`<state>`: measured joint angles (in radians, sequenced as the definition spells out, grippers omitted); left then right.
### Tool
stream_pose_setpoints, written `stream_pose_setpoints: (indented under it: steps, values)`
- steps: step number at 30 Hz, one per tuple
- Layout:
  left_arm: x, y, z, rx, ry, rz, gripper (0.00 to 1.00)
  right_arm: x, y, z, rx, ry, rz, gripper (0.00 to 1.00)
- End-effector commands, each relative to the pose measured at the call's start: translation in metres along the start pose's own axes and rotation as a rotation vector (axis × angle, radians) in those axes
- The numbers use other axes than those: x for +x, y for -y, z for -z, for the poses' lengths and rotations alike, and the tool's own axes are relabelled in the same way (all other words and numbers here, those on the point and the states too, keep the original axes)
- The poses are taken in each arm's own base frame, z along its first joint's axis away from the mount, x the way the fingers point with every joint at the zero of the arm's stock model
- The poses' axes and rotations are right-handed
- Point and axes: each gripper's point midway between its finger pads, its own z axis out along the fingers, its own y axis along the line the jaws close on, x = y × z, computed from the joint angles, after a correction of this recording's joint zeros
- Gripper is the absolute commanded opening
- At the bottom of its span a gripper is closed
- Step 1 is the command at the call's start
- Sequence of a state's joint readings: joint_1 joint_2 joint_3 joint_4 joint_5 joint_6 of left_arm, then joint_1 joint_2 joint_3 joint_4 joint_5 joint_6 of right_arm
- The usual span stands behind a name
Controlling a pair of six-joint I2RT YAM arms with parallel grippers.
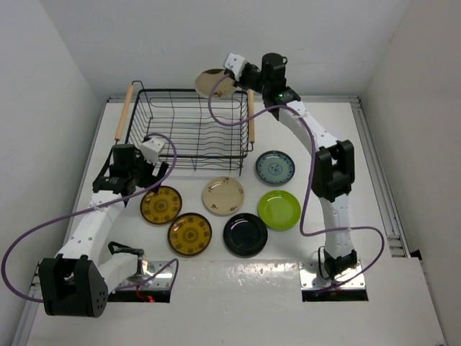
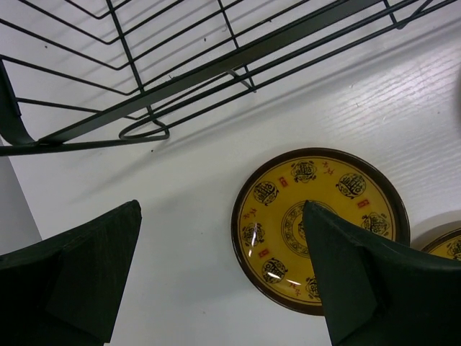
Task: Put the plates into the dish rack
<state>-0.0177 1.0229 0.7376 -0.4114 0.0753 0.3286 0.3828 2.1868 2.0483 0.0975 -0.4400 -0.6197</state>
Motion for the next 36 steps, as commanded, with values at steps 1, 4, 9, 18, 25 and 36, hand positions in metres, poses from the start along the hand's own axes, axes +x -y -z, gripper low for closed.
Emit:
stream_pose_setpoints:
  steps: [1,4,9,18,25,36]
  values:
    - [-0.017,-0.017,0.002,-0.043,0.024,-0.007,0.99,-0.031,0.006,-0.012,0.023,0.144,0.040,0.00]
    - [-0.015,-0.016,-0.003,-0.036,0.009,-0.006,0.99,-0.006,-0.013,-0.027,0.037,0.103,0.047,0.00]
    - [-0.011,-0.018,-0.009,-0.033,-0.016,0.002,0.99,0.036,-0.025,-0.049,0.123,0.023,0.028,0.00]
    - [-0.005,-0.028,-0.009,-0.057,-0.036,0.009,0.99,0.083,-0.057,-0.064,0.117,-0.073,0.089,0.00]
    - [0.000,-0.029,-0.010,-0.059,-0.047,0.007,0.99,0.094,-0.075,-0.062,0.084,-0.094,0.088,0.00]
    - [0.004,-0.027,-0.014,-0.041,-0.058,0.015,0.99,0.017,-0.030,-0.055,0.191,0.077,0.108,0.00]
